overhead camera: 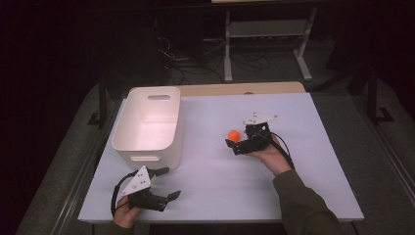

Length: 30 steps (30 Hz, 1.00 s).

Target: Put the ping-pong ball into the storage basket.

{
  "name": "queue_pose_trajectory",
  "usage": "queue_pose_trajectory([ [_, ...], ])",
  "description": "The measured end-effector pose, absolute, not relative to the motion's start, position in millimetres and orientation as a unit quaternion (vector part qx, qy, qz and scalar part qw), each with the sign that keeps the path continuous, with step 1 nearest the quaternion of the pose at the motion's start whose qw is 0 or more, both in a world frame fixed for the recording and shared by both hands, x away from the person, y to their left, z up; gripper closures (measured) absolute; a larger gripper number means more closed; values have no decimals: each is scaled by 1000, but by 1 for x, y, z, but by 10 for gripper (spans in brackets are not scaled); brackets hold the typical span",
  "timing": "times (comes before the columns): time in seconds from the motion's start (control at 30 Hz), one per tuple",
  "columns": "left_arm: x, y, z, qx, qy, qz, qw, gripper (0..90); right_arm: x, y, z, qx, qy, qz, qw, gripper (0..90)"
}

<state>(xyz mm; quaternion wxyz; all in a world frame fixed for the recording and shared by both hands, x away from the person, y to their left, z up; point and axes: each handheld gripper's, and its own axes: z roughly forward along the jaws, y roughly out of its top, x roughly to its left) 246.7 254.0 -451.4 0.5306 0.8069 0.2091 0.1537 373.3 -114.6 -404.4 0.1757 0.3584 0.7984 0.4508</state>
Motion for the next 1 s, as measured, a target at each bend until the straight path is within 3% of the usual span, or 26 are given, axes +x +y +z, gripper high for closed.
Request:
queue_pose_trajectory([
  [1.0,247,254,-451,808,209,153,530,141,398,-99,-404,360,798,450,175,0],
])
